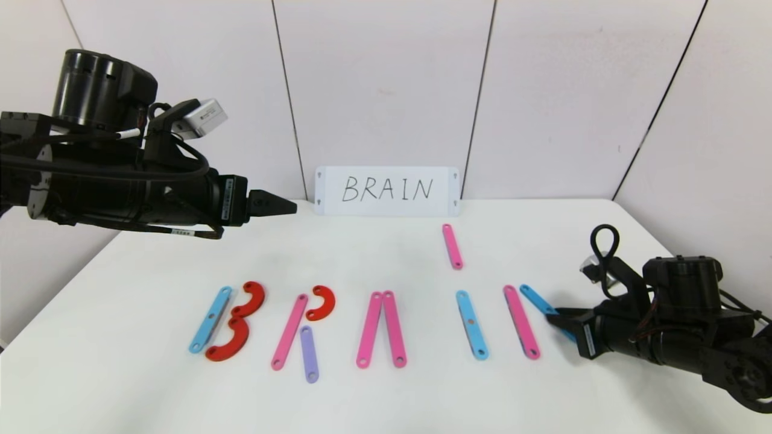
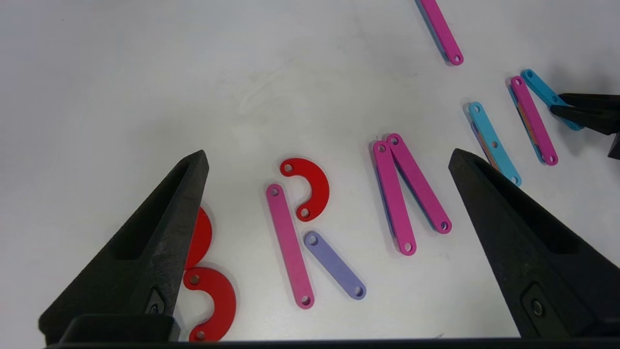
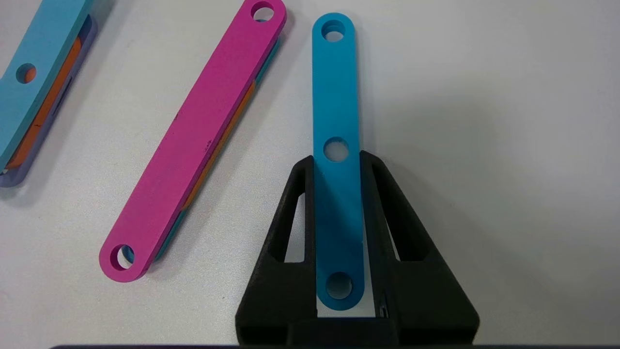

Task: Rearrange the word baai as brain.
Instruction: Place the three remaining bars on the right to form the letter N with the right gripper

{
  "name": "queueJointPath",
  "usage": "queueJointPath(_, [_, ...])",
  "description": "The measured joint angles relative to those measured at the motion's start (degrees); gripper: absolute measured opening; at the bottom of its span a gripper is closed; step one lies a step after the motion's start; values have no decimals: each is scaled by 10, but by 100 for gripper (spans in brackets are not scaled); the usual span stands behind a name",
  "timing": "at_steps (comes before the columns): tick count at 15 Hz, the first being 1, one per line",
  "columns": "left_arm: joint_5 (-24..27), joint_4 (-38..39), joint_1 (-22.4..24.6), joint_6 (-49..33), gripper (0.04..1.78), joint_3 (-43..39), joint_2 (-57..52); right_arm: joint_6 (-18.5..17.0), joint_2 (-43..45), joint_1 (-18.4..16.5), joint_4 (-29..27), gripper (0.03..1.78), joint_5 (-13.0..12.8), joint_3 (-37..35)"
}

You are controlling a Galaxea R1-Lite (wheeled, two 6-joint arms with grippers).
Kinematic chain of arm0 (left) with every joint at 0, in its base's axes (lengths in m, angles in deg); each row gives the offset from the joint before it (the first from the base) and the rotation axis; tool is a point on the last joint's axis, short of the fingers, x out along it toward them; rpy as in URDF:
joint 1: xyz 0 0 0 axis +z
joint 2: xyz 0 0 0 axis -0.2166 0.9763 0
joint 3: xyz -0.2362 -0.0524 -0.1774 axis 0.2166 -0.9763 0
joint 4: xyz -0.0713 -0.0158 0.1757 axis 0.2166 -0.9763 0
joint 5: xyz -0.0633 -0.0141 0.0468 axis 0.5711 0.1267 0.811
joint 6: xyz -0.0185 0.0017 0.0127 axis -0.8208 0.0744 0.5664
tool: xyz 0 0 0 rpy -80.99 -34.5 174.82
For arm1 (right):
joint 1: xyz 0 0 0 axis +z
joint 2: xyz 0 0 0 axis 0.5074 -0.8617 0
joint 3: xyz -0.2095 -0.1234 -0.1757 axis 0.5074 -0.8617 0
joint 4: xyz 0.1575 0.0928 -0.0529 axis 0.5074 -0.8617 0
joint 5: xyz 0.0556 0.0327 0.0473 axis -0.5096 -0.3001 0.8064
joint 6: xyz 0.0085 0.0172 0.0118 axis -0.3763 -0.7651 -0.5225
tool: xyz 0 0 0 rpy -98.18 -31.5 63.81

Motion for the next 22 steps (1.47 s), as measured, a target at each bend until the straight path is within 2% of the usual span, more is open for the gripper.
queueJointPath(2, [0,0,0,0,174,0,0,-1,1,-1,0,55,0,0])
queueJointPath(6, [0,-1,0,0,174,0,1,-3,9,-3,0,122,0,1])
queueJointPath(8, [0,-1,0,0,174,0,1,-6,15,-3,-1,148,0,3])
queueJointPath(10, [0,-1,0,0,174,-1,1,-9,23,0,-4,166,0,12])
queueJointPath(13, [0,-1,-1,0,174,-1,1,-20,29,24,-28,174,-15,58])
queueJointPath(17, [0,0,-1,0,174,-1,2,-56,25,98,-117,174,-98,167])
queueJointPath(20, [0,0,0,0,174,0,3,-100,-2,155,-170,174,-181,262])
queueJointPath(22, [0,0,0,0,174,0,5,-119,-32,187,-193,174,-227,319])
